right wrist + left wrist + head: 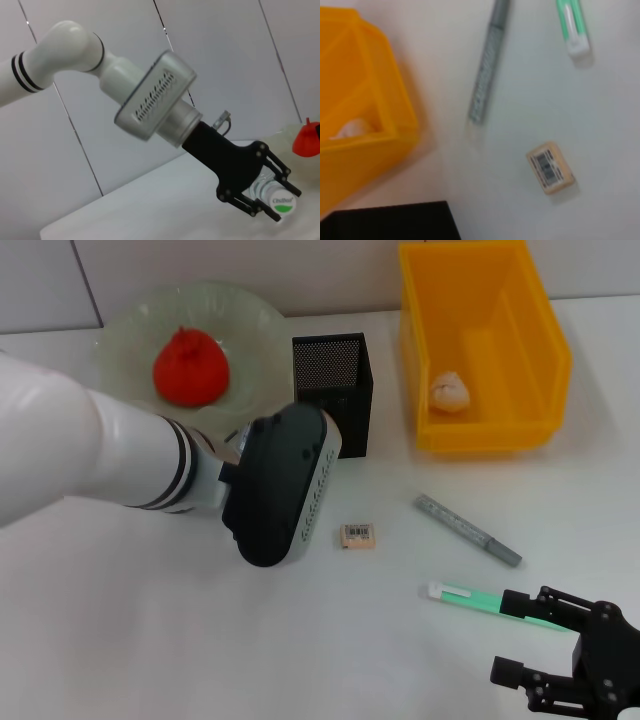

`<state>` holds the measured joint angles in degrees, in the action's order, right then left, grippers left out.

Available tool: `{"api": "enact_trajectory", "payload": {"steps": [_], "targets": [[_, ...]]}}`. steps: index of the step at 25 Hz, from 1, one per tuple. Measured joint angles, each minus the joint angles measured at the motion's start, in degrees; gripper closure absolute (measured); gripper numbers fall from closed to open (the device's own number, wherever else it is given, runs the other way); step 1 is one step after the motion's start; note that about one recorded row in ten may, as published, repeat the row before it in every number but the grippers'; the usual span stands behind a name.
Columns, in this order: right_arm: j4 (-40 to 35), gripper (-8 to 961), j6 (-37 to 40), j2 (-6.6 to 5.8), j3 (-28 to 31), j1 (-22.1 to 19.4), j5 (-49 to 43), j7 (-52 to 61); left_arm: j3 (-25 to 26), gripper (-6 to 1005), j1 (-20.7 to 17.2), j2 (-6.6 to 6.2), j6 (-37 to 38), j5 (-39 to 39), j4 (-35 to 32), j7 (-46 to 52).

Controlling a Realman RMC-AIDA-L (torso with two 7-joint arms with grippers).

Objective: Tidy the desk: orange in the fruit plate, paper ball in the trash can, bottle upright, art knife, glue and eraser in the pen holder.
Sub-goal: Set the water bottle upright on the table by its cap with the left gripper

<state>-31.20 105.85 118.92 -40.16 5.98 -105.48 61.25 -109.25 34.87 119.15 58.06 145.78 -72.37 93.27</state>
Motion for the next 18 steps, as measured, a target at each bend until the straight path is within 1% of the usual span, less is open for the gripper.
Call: {"api": "enact_trajectory", "payload": {"steps": [2,4,8,11,15,18], "targets": [[0.0,144,0.1,-0.01,0.0,0.0,0.0,0.0,2.2,566,-1.3,-0.12,3.3,-1.3,-3.9,1.2],[0.0,144,0.2,-0.01,0.0,0.0,0.0,0.0,4.0,566,-2.1,-0.21,5.6,-2.9,-5.8,1.3],[-0.3,143,0.4,-0.09,0.0,0.2,0.0,0.0,10.1,566,-4.3,-0.4,12.0,-9.0,-9.7,1.0],[-0.4,143,0.6,-0.19,0.0,0.7,0.3,0.0,14.3,566,-5.9,-0.47,13.8,-13.1,-10.4,0.5],[-0.4,143,1.1,-0.35,0.1,1.7,0.4,0.1,19.3,565,-8.8,-0.56,14.3,-18.8,-10.4,-0.4],[-0.5,143,1.2,-0.48,0.1,2.6,0.3,0.6,22.5,565,-10.2,-0.6,14.6,-21.7,-10.7,-0.6]]}}
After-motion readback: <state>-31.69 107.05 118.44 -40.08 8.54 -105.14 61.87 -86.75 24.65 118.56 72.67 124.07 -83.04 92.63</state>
